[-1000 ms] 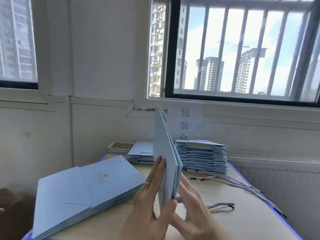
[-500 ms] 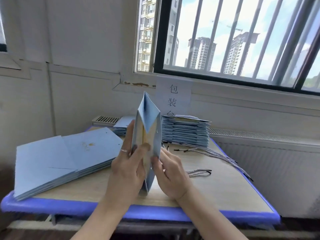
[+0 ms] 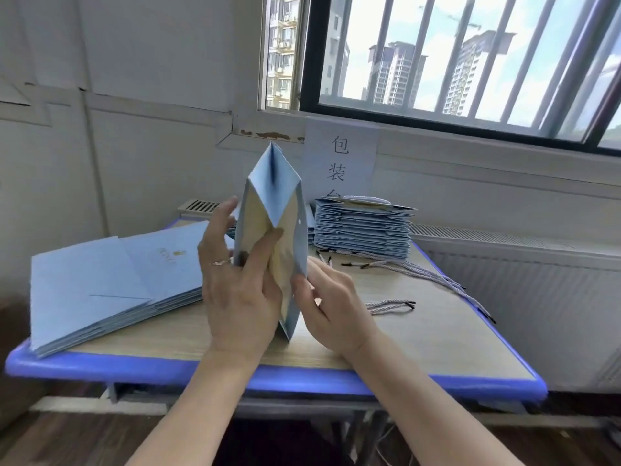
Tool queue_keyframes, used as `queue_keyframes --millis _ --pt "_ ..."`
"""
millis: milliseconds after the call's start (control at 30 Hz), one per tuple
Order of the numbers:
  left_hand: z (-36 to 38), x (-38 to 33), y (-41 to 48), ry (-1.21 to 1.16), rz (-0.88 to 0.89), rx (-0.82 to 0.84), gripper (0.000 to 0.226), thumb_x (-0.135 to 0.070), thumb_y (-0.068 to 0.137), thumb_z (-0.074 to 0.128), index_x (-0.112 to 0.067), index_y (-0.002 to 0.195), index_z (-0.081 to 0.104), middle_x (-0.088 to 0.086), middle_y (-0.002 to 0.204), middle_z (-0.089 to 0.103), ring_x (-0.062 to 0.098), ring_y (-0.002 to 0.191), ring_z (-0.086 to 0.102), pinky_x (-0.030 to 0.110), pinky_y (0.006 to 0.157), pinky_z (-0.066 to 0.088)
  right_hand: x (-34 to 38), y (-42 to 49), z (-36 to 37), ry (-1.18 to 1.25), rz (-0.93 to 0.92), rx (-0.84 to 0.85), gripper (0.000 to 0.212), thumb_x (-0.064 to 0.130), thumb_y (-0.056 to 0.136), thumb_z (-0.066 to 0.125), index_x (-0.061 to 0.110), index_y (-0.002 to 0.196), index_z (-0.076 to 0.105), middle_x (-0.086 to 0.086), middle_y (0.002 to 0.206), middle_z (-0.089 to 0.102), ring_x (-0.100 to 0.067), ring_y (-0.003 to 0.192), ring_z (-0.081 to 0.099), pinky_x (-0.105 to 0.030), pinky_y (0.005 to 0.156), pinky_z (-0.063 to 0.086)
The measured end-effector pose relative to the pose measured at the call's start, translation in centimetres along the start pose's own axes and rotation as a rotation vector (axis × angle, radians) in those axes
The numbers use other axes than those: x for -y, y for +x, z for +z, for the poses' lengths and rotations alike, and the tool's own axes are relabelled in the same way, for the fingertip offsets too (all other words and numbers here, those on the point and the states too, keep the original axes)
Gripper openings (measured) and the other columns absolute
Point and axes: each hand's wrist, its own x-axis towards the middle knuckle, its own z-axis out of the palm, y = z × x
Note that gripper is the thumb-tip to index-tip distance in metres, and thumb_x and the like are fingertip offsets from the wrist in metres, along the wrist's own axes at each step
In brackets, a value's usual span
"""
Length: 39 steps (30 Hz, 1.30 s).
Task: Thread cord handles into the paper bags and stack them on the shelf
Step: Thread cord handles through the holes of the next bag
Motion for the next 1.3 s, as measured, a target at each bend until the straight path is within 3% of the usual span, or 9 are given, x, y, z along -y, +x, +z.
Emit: queue_keyframes --millis 100,200,367,533,633,800,1067,1167,1300 --pt "-0.2 0.0 -0.1 -0.119 -0.121 0.091 0.03 -0.007 0.087 0.051 -0.017 0.102 0.075 0.013 0.137 0.047 0.012 0.108 0.054 0.011 0.082 0.042 -0.1 -0.5 -0.2 0.064 -0.013 0.084 0.043 0.014 0.099 0.041 -0.01 0.133 0.053 -0.003 0.113 0.06 -0.01 0.089 0.058 -0.012 0.068 0.046" --pt "-0.6 0.3 0.0 -0.152 -0.249 0.054 0.027 -0.008 0.089 0.049 -0.012 0.102 0.072 0.011 0.123 0.055 0.0 0.097 0.051 0.016 0.08 0.043 -0.7 -0.8 -0.3 0.024 -0.032 0.085 0.042 0.013 0.098 0.043 -0.001 0.135 0.058 -0.009 0.134 0.061 -0.014 0.102 0.064 -0.017 0.076 0.052" --pt "-0.8 0.2 0.2 -0.237 -0.347 0.075 0.026 -0.01 0.093 0.043 -0.011 0.103 0.067 -0.005 0.115 0.046 -0.003 0.097 0.046 0.005 0.079 0.034 -3.0 -0.2 -3.5 -0.179 0.071 -0.14 0.029 0.009 0.095 0.048 0.007 0.111 0.072 0.002 0.108 0.071 -0.013 0.092 0.066 -0.022 0.076 0.051" --pt "-0.4 0.4 0.2 -0.28 -0.351 0.152 0.03 -0.023 0.097 0.041 -0.017 0.109 0.069 0.003 0.118 0.048 0.012 0.106 0.05 0.027 0.087 0.043 -4.6 -1.5 -6.5 -0.385 0.352 -0.188 0.026 0.001 0.091 0.059 0.019 0.092 0.078 0.011 0.089 0.073 -0.012 0.085 0.066 -0.032 0.077 0.051" --pt "-0.2 0.6 0.1 -0.279 -0.329 0.177 0.033 -0.028 0.098 0.041 -0.022 0.112 0.07 0.004 0.125 0.048 0.015 0.114 0.05 0.03 0.091 0.043 -4.3 -0.5 -5.8 -0.407 0.505 -0.105 0.019 0.013 0.091 0.062 0.021 0.088 0.078 0.015 0.071 0.066 -0.014 0.071 0.062 -0.034 0.071 0.051" --pt "0.0 0.9 0.1 -0.285 -0.322 0.185 0.033 -0.033 0.098 0.041 -0.027 0.108 0.072 0.002 0.132 0.047 0.016 0.119 0.05 0.03 0.09 0.044 -5.2 3.4 -3.0 -0.581 0.797 0.226 0.025 0.041 0.092 0.056 0.02 0.089 0.07 0.002 0.091 0.069 -0.021 0.09 0.062 -0.031 0.071 0.05" --pt "0.4 1.3 0.1 -0.33 -0.359 0.182 0.033 -0.036 0.098 0.045 -0.026 0.105 0.075 0.005 0.129 0.048 0.017 0.115 0.053 0.04 0.091 0.048 -6.6 4.7 -0.4 -0.654 0.901 0.294 0.021 0.026 0.1 0.052 0.01 0.113 0.055 -0.01 0.116 0.061 -0.032 0.106 0.059 -0.035 0.074 0.041" --pt "0.5 1.2 0.1 -0.34 -0.351 0.18 0.03 -0.032 0.098 0.047 -0.026 0.104 0.075 0.007 0.13 0.048 0.014 0.115 0.052 0.04 0.09 0.049 -6.8 5.0 -0.7 -0.606 0.911 0.334 0.007 0.016 0.098 0.054 0.009 0.099 0.052 -0.016 0.117 0.058 -0.034 0.099 0.058 -0.035 0.074 0.042" --pt "0.4 1.3 -0.1 -0.372 -0.366 0.192 0.028 -0.028 0.099 0.047 -0.026 0.106 0.074 0.005 0.131 0.047 0.012 0.114 0.053 0.038 0.091 0.049 -6.7 5.5 -1.1 -0.635 0.857 0.316 0.009 0.008 0.095 0.052 0.01 0.086 0.051 -0.012 0.096 0.052 -0.03 0.081 0.049 -0.035 0.069 0.043"
